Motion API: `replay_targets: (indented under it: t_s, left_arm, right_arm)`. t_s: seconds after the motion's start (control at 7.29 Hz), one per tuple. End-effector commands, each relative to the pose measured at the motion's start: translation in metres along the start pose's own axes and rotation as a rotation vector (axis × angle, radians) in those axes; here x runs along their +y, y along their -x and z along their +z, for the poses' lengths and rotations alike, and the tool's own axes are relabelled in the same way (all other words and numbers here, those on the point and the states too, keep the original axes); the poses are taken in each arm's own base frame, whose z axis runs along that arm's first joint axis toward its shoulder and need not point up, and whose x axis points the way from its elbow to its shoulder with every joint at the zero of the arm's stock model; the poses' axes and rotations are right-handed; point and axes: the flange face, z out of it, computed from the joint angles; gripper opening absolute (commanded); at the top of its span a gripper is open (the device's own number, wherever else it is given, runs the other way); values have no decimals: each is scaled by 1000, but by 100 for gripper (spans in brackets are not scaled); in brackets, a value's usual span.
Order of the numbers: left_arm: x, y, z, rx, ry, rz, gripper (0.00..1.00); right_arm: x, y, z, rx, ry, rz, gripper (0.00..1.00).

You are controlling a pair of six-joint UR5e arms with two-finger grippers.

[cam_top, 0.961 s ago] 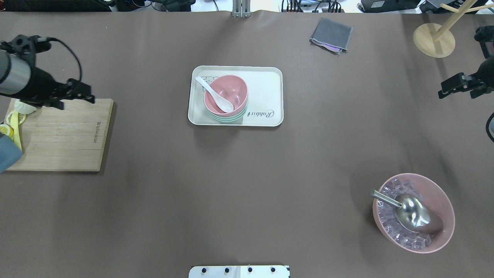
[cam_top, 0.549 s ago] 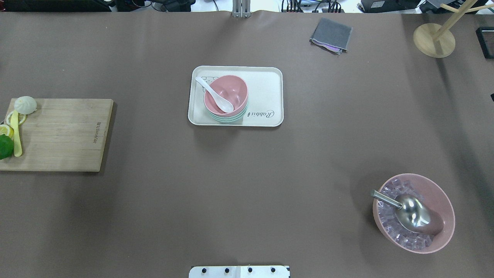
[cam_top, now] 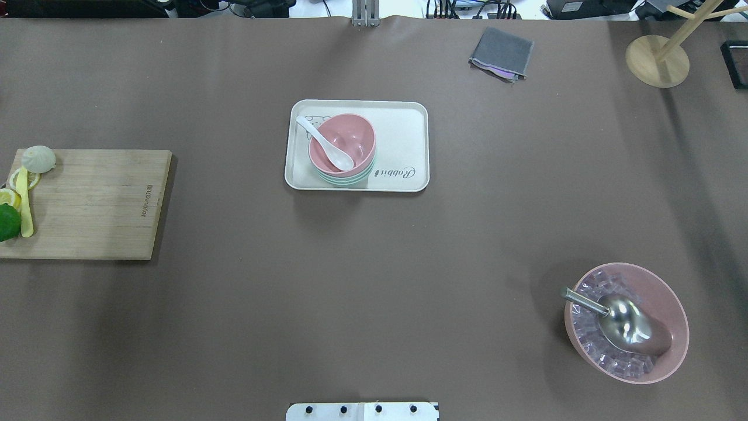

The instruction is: Stack pink bowl on green and place spoon

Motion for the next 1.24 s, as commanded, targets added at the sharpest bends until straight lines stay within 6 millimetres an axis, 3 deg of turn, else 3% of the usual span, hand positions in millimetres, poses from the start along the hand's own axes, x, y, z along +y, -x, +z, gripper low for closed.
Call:
replay_targets:
  t_s: [0.0,0.41,0.69,1.1]
  left_arm:
    - [11,13,-18,-27,30,28,98]
    - [23,26,-12,-58,46,30,98]
    - [28,21,-28,-62,10,47,98]
    - [24,18,-31,-49,4,55,98]
  right_arm:
    - [2,-1,1,3,-3,-4,100]
    - [13,-12,6,100,-49,-68,100]
    - [13,-7,14,111,-36,-77,100]
    - [14,-4,12,89,-36,-79,100]
